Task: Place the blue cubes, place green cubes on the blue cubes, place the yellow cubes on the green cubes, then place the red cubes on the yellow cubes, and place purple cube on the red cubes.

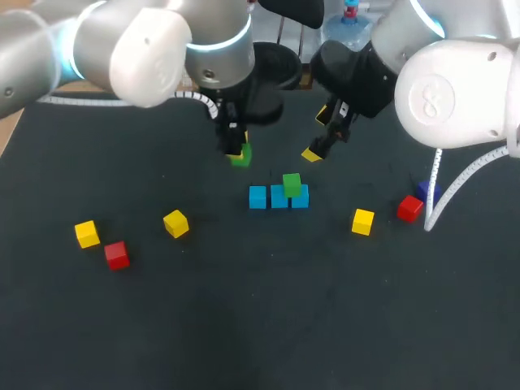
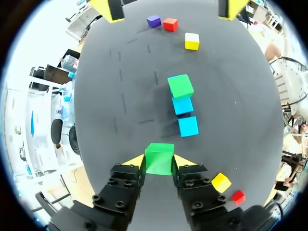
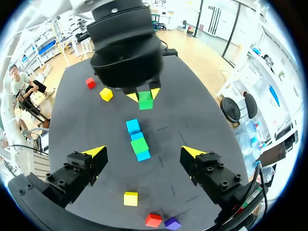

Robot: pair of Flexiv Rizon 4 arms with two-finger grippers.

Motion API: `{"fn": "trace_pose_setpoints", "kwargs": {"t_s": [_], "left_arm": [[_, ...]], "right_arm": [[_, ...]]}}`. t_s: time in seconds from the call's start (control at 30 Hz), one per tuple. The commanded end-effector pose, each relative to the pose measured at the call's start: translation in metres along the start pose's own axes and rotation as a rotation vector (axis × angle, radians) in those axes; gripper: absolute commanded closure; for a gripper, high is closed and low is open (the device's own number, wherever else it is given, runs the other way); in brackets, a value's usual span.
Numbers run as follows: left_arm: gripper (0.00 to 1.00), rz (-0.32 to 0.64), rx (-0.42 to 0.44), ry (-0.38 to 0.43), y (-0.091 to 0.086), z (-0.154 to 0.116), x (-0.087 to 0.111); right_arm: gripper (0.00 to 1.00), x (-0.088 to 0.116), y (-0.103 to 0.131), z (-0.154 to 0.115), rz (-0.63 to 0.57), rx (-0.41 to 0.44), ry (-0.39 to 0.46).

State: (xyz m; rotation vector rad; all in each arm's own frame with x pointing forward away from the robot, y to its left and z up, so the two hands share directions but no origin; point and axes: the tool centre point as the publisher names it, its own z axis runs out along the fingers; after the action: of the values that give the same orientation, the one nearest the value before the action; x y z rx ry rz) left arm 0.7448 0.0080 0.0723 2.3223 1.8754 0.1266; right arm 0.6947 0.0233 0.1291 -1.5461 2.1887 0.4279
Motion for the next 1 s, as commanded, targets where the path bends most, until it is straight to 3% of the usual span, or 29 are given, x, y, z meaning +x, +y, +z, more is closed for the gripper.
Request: {"fn": "trace_pose_setpoints", "kwargs": {"t_s": [0.03,0.07,0.1,0.13,0.3,0.5,0.6,0.73,1.0], "left_arm": [[1.0,-0.004,0.019,-0.003,0.004,-0.001,0.001],[1.0,-0.008,0.019,-0.004,0.003,-0.001,0.002],[1.0,-0.01,0.019,-0.004,0.003,-0.001,0.002],[1.0,-0.012,0.019,-0.004,0.003,-0.001,0.003],[1.0,-0.019,0.02,-0.009,0.0,0.0,0.004],[1.0,-0.018,0.023,-0.016,-0.001,0.001,0.003],[1.0,-0.017,0.024,-0.02,-0.001,0.001,0.001],[1.0,-0.017,0.026,-0.028,-0.002,0.001,-0.002],[1.0,-0.019,0.034,-0.038,-0.003,-0.003,-0.007]], "right_arm": [[0.19,0.001,0.002,-0.001,0.001,0.004,-0.001],[0.47,0.001,0.002,-0.001,0.001,0.004,-0.001],[0.31,0.001,0.002,-0.001,0.001,0.004,-0.001],[0.0,0.001,0.002,-0.001,0.001,0.004,-0.001],[0.0,-0.005,0.003,-0.017,0.022,0.012,-0.049],[0.0,-0.013,-0.002,-0.064,0.076,0.07,-0.156],[0.0,-0.011,-0.005,-0.084,0.08,0.1,-0.166],[0.0,-0.004,-0.005,-0.097,0.079,0.129,-0.139],[0.0,0.019,0.0,-0.09,0.142,0.173,-0.053]]}}
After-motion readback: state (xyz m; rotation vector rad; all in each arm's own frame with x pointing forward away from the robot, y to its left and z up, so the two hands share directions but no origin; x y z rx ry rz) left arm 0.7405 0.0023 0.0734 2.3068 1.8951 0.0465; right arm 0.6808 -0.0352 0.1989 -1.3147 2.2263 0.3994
